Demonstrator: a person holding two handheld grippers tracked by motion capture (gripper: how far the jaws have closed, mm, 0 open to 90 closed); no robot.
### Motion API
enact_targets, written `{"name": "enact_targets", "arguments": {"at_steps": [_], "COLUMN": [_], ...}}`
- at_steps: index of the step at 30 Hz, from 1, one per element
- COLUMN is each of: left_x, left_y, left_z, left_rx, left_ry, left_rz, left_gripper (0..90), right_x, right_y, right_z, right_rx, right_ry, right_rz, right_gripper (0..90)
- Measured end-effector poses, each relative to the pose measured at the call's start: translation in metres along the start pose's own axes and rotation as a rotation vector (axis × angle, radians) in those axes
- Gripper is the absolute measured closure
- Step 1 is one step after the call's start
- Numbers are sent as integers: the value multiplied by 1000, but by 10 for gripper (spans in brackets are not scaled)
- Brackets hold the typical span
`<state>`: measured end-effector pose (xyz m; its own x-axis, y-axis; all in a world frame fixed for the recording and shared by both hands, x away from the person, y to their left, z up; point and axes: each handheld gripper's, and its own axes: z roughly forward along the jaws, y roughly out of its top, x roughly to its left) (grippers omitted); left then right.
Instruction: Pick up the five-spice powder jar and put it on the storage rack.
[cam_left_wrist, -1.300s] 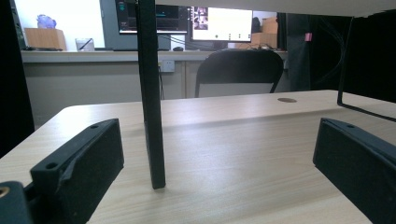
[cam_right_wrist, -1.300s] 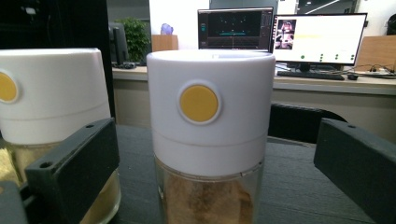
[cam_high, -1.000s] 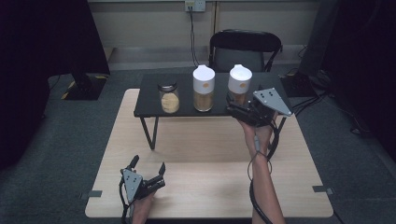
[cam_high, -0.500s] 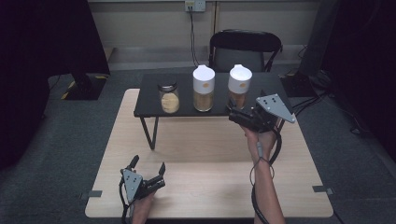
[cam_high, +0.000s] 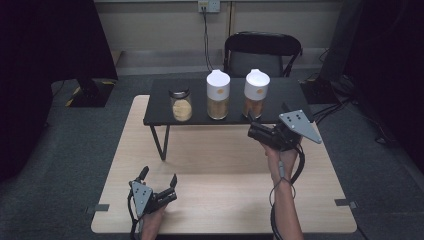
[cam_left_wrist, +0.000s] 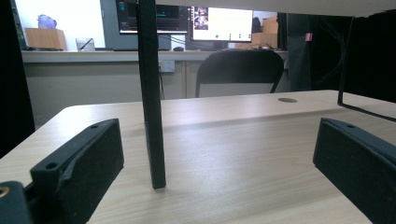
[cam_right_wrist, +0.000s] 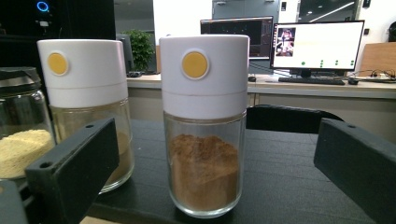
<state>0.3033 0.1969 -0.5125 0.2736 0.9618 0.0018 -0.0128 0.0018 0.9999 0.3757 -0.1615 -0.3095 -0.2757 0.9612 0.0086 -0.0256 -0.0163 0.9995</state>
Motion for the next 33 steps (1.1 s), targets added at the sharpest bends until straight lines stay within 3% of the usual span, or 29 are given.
{"name": "enact_targets", "arguments": {"at_steps": [5, 26, 33], "left_x": [0, 0, 0], "left_y": [0, 0, 0], "left_z": [0, 0, 0], "left_rx": [0, 0, 0], "left_ry": [0, 0, 0], "left_rz": [1, 0, 0], "left_gripper": [12, 14, 16], "right_x": [2, 3, 3], "right_y": [-2, -16, -29], "right_z": [-6, -28, -35], "right_rx": [11, 11, 43], "right_ry": [1, -8, -29], "right_rz": [17, 12, 13], "right_gripper": [0, 2, 0]}}
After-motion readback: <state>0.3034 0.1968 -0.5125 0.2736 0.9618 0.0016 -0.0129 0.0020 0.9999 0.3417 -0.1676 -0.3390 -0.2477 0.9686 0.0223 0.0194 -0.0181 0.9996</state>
